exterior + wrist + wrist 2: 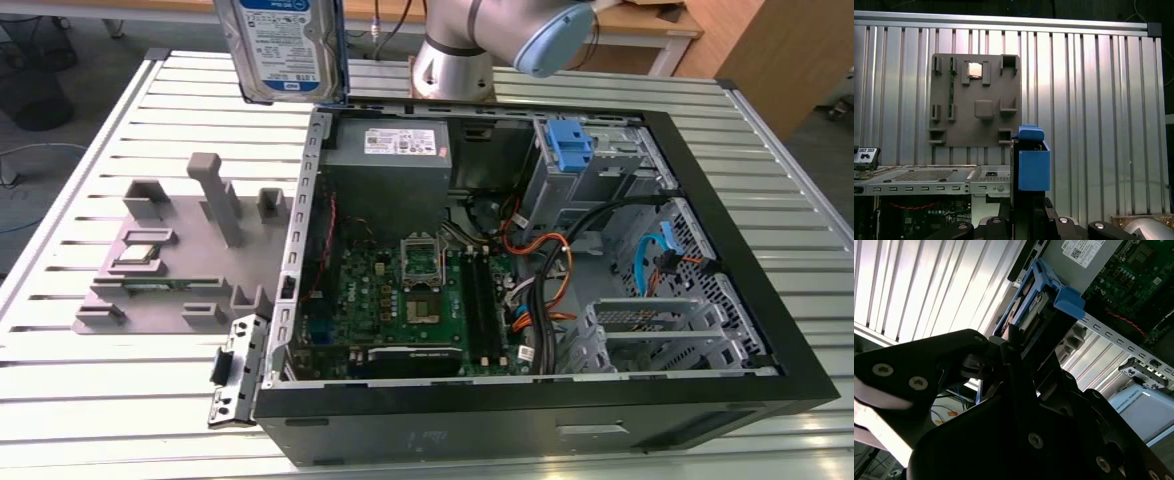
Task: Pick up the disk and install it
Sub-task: 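Pick up the disk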
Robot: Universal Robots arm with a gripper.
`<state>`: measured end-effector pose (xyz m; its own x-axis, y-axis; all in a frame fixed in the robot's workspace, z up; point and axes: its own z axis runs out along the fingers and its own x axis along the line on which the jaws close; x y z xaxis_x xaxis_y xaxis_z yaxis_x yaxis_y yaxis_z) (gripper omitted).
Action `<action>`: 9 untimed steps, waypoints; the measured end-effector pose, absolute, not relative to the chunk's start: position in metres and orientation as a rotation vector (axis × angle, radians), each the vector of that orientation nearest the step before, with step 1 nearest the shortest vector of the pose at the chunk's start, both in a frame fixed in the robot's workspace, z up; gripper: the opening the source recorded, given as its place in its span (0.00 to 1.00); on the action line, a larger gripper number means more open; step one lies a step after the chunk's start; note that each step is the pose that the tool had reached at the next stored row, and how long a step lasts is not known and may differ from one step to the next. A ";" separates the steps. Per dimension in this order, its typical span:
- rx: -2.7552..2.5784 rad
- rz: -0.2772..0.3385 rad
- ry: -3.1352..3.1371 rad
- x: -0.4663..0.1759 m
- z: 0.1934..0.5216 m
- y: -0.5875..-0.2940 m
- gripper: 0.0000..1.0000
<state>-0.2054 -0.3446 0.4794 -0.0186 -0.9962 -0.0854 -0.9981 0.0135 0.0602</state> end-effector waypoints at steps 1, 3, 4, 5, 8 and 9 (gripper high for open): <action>-2.187 0.161 2.223 -0.205 0.479 -0.345 0.35; -2.188 0.161 2.223 -0.205 0.479 -0.345 0.35; -2.187 0.161 2.223 -0.204 0.479 -0.345 0.35; -2.187 0.161 2.223 -0.203 0.479 -0.345 0.35; -2.187 0.161 2.223 -0.200 0.479 -0.345 0.35; -2.187 0.161 2.223 -0.198 0.479 -0.345 0.35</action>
